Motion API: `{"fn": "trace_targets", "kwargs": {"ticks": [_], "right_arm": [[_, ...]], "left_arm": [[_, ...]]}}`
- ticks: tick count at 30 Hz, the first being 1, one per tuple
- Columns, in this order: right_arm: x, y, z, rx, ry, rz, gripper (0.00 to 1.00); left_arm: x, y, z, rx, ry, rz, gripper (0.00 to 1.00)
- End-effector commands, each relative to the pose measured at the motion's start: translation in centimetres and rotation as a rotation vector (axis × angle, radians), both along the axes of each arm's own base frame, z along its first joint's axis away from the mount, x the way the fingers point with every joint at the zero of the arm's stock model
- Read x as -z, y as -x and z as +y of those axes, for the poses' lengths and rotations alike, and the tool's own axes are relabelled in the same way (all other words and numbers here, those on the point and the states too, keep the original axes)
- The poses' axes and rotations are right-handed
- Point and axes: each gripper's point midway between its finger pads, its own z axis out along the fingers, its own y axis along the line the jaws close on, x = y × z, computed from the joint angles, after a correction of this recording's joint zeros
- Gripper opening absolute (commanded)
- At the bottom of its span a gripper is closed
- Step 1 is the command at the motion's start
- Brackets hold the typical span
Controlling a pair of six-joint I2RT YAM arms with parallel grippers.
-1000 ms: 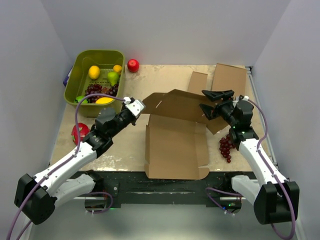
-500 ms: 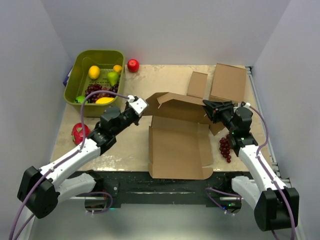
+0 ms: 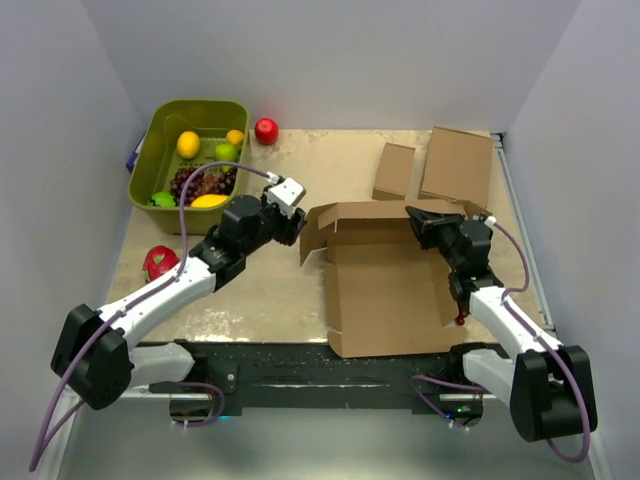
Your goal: Fold the paper box
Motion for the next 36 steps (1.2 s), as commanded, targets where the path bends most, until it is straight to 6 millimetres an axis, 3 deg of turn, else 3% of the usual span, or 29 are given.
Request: {"fn": "trace_targets", "kwargs": {"ticks": [1,3,4,5,7,8,9,11,12,13,14,15,16,18,19,21,23,27,31,36], "right_arm": [[0.4,-1.0,-0.8,0.054,0.021,-0.029,0.00],[0.7,-1.2,-0.6,0.050,0.017,-0.023,0.00],[0.8,-1.3,-0.4,0.046,0.016,-0.021,0.00],[0.8,-1.3,-0.4,0.048,0.014,-0.024,0.00],[0.8,-1.4,-0.3,0.050,0.009,-0.026,0.00],[0.8,-1.5,-0.3,0.057,0.007,-0.027,0.00],[0.8,-1.6,-0.3,0.059,0.004,-0.028,0.00],[0.6,-1.6,-0.2,0.062,0.004,-0.033,0.00],[0.6,-1.6,-0.2,0.067,0.005,-0.032,0.00],[0.6,-1.6,-0.1,0.065,0.005,-0.034,0.00],[0.6,-1.6,-0.2,0.069,0.003,-0.033,0.00],[0.6,-1.6,-0.1,0.066,0.002,-0.033,0.00],[0.4,-1.5,-0.1,0.066,0.002,-0.036,0.00],[0.6,-1.4,-0.2,0.067,0.006,-0.031,0.00],[0.4,-1.3,-0.2,0.069,0.004,-0.035,0.00],[0.7,-1.1,-0.3,0.072,0.007,-0.025,0.00],[0.6,-1.0,-0.4,0.075,0.007,-0.025,0.00],[0.6,-0.8,-0.5,0.079,0.009,-0.022,0.00],[0.5,-0.7,-0.4,0.078,0.009,-0.023,0.00],[0.1,-0.6,-0.5,0.080,0.009,-0.030,0.00]], "left_arm": [[-3.7,-0.3,1.2,-0.153,0.149,0.024,0.64],[-4.7,0.6,1.7,-0.159,0.212,0.012,0.64],[-4.2,1.4,1.6,-0.155,0.255,0.037,0.63],[-5.2,2.1,1.5,-0.137,0.302,0.021,0.63],[-5.9,3.6,-0.1,-0.078,0.394,0.036,0.61],[-5.1,4.5,-0.6,-0.057,0.405,0.052,0.61],[-5.6,5.9,-2.4,0.002,0.433,0.048,0.59],[-4.4,7.5,-4.1,0.046,0.439,0.073,0.58],[-5.1,8.9,-5.8,0.109,0.477,0.059,0.56],[-3.4,9.7,-6.7,0.136,0.479,0.098,0.55],[-4.3,10.7,-8.0,0.192,0.532,0.081,0.53],[-3.6,11.5,-8.8,0.234,0.552,0.114,0.51],[-1.4,11.7,-9.5,0.240,0.529,0.155,0.49],[-0.6,12.2,-10.7,0.264,0.543,0.179,0.44],[1.1,12.3,-11.3,0.267,0.519,0.209,0.43],[1.8,13.0,-12.3,0.303,0.525,0.215,0.41],[4.1,13.2,-13.0,0.297,0.489,0.263,0.40],[7.8,13.5,-12.8,0.245,0.447,0.355,0.34],[11.9,14.2,-10.7,0.166,0.387,0.408,0.32],[14.8,15.4,-9.8,0.148,0.372,0.490,0.29]]}}
